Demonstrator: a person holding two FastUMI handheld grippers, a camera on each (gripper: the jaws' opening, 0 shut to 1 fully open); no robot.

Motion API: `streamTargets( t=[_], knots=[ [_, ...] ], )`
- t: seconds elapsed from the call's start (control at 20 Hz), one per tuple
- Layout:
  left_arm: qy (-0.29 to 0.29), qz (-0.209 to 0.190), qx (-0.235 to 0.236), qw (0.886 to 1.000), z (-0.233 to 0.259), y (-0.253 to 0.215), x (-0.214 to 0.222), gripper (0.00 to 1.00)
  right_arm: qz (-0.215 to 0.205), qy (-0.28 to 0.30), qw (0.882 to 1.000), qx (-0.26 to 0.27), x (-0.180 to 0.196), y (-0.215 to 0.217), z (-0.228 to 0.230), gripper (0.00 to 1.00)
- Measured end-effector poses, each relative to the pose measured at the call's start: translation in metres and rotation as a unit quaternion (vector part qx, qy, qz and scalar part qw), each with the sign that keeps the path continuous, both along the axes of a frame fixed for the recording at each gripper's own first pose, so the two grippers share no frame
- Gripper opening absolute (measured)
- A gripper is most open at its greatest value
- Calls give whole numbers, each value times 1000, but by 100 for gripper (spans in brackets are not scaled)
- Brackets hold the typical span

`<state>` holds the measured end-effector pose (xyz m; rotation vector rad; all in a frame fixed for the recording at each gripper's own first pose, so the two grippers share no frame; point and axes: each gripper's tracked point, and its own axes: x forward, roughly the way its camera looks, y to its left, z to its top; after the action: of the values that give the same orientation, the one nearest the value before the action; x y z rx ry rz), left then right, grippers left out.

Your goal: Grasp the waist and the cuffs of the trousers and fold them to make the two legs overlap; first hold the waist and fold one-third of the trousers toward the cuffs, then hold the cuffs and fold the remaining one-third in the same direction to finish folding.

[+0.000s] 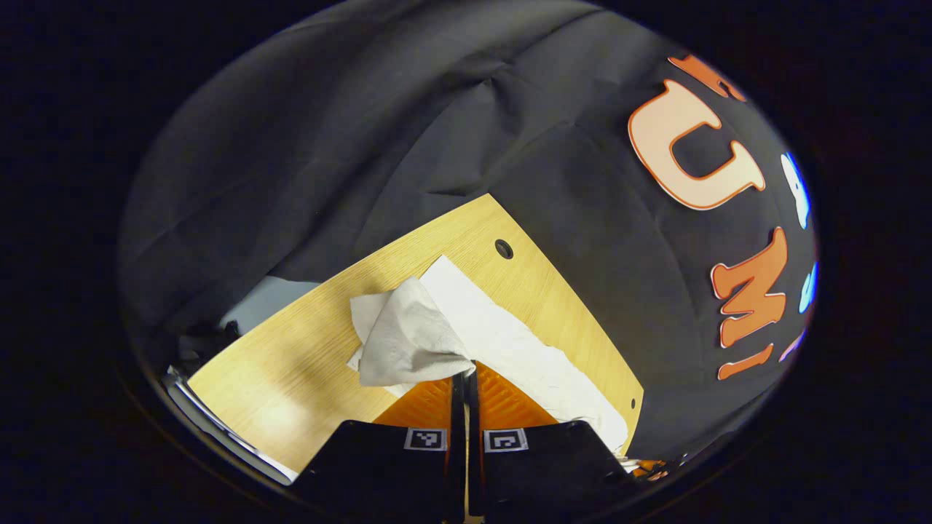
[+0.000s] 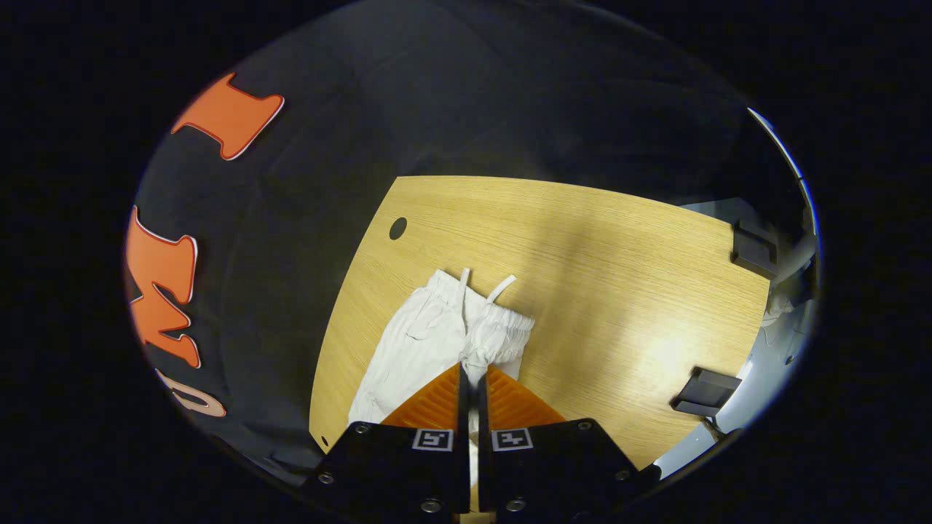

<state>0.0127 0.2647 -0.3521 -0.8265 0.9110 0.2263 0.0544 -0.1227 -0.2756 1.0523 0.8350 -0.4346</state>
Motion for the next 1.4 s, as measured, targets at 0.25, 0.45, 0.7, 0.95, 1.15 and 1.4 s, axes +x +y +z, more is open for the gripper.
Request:
streamTargets(
  t=[0.25, 0.45, 0.7, 0.95, 1.15, 1.4],
  knots=[
    [9, -47, 6, 999, -15, 10, 40, 5, -5, -10, 1000, -7, 35, 0, 19, 5],
    [24, -88, 6, 996, -32, 10, 70, 5, -8, -20, 1000, -11, 68, 5, 33, 5],
    [35, -112, 9, 993, -57, 10, 108, 6, -9, -27, 1000, -10, 116, 16, 36, 5],
    [52, -97, 24, 994, -80, 12, 136, 6, 7, -49, 999, -20, 162, 25, 27, 5],
    [47, -99, 58, 992, -84, 7, 154, 9, 19, -79, 996, -22, 190, 30, 19, 5],
    [28, -93, 88, 991, -75, 4, 161, 40, 49, -118, 991, -30, 206, 32, 21, 36]
  ],
)
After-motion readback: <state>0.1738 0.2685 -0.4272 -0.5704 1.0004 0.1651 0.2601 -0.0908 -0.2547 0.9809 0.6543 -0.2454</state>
